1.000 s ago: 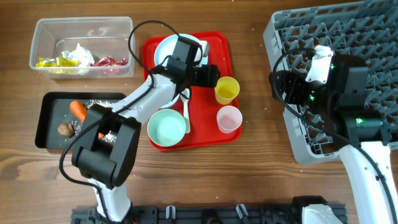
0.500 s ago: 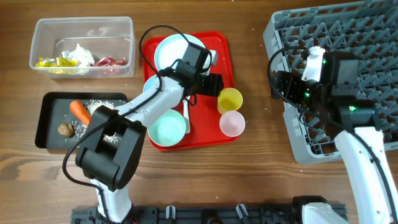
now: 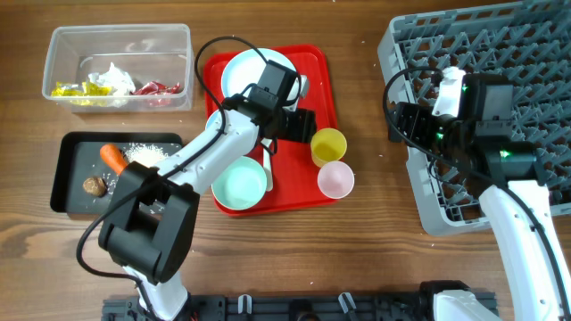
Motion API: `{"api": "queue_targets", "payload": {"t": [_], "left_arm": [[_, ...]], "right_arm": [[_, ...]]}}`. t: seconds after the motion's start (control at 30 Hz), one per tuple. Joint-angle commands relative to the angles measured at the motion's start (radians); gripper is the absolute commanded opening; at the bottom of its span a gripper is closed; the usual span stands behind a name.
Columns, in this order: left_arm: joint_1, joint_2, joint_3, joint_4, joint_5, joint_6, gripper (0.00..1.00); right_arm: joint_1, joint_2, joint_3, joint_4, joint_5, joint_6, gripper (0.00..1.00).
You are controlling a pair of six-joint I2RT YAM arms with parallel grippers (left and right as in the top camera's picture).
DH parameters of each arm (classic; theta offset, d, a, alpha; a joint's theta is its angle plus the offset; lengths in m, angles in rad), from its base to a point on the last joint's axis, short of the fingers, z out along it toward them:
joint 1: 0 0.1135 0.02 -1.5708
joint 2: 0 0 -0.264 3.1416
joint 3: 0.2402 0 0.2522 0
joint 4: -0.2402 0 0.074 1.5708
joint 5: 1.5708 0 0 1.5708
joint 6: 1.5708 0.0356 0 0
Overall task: Sort waste into correct bins and load items into the dishwasher rack
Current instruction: 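Reach the left gripper to the yellow cup and grasp it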
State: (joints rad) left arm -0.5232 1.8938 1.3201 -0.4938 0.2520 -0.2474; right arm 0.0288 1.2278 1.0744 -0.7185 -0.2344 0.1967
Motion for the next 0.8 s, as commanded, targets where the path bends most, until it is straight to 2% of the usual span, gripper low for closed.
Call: {"api": "queue_targets", "payload": {"t": [0.0, 0.1, 0.17, 0.2, 0.27, 0.33, 0.53, 0.63, 0.77], "left_arm": [[-0.037, 0.002, 0.006, -0.015, -0.014, 0.010, 0.59], [-0.057, 0.029, 0.005, 0.002, -0.064, 0.009, 0.46], [-0.056, 0.034, 0.005, 0.018, -0.071, 0.009, 0.44], [-0.051, 0.033, 0.006, 0.028, -0.089, 0.008, 0.45], [-0.029, 0.032, 0.006, 0.077, -0.105, 0.008, 0.57], [0.011, 0.023, 0.040, 0.091, -0.104, 0.008, 0.64], [0.000, -0.019, 0.088, -0.034, -0.047, 0.010, 0.70], [-0.035, 0.002, 0.086, -0.115, -0.024, 0.062, 0.70], [-0.037, 0.005, 0.086, -0.128, -0.029, 0.062, 0.71]], "right_arm": [[-0.004, 0.014, 0.014, 0.001, 0.002, -0.013, 0.93], [-0.004, 0.014, 0.014, -0.003, 0.002, -0.014, 0.93], [-0.004, 0.014, 0.014, -0.008, 0.002, -0.014, 0.93], [-0.004, 0.014, 0.014, -0.008, 0.002, -0.014, 0.93], [-0.004, 0.014, 0.014, -0.008, 0.002, -0.014, 0.93], [-0.004, 0.014, 0.014, -0.008, 0.001, -0.014, 0.93], [-0.004, 0.014, 0.014, -0.008, 0.002, -0.014, 0.93], [-0.004, 0.014, 0.014, -0.008, 0.002, -0.014, 0.93], [-0.004, 0.014, 0.014, -0.007, 0.002, -0.014, 0.93]]}}
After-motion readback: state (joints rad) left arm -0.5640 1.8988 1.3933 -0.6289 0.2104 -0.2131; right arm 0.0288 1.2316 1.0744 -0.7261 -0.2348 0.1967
